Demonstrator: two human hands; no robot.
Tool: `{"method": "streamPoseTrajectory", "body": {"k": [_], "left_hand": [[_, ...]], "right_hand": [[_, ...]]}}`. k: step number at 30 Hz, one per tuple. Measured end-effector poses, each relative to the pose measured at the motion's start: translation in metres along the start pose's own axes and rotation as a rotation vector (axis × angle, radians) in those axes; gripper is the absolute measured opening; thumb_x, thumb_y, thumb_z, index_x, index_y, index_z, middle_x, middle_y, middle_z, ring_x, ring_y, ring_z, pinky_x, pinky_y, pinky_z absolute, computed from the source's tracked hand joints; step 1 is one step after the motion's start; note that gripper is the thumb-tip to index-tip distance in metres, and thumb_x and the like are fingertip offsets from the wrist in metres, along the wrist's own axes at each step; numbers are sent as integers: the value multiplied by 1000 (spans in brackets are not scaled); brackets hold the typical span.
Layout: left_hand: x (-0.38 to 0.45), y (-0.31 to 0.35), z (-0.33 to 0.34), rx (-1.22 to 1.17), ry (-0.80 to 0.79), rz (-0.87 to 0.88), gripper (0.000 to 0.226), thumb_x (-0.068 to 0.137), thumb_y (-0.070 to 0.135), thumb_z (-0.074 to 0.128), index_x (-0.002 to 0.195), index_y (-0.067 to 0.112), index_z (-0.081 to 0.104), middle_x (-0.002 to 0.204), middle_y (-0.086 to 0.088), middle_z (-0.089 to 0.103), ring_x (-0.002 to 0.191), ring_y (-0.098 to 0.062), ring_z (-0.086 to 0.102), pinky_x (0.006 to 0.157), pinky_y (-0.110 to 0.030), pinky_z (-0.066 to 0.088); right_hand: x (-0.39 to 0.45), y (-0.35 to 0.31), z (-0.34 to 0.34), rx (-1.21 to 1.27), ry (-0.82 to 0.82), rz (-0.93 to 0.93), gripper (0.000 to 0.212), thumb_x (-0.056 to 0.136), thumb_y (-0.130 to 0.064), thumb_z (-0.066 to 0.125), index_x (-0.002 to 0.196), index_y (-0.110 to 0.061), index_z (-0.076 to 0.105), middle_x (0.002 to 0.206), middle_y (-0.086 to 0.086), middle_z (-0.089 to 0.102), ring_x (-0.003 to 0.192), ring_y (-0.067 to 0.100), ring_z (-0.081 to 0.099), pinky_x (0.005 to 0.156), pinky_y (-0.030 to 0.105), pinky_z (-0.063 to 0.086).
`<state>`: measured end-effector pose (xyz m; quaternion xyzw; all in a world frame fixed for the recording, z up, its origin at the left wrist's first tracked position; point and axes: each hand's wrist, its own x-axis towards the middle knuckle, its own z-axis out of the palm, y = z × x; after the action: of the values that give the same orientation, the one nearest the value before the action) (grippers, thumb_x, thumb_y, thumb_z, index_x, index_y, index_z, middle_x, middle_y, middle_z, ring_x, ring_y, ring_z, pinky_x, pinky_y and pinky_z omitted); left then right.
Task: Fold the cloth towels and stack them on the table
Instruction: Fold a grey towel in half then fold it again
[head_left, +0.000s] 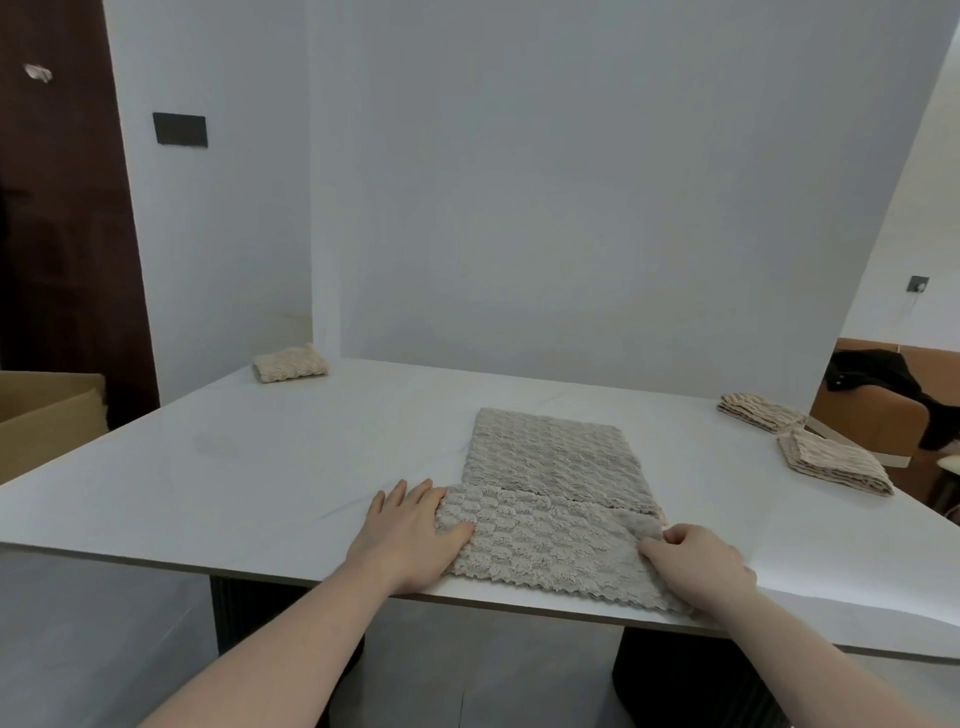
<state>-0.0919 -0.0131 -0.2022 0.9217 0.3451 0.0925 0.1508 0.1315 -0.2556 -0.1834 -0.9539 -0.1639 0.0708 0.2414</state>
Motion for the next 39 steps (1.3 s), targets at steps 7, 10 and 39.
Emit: {"method": "streamPoseTrajectory", "body": {"k": [7,10,39], "left_hand": [[-2,0,-3,-37,1,1,83,91,70,33,161,27,23,170,7,15,158,-20,3,128,-43,2],[-3,-1,-3,-48,0,7,82,91,70,32,161,27,23,170,7,15,158,-20,3,128,-43,2],[-2,-9,-5,-478,171,91,31,88,63,52,98,45,75,137,29,51,132,1,43,110,-36,38]], "right_hand": [[-3,5,-4,352,138,-51,15,89,-30,62,82,-17,65,81,2,70,86,28,64,87,40,51],[-7,3,-16,499,170,-40,12,85,-20,71,95,-16,67,90,3,72,86,28,68,84,41,55],[-58,-128,28,853,-315,-373,31,86,-1,68,110,-18,60,116,3,68,87,28,75,80,48,64]]}}
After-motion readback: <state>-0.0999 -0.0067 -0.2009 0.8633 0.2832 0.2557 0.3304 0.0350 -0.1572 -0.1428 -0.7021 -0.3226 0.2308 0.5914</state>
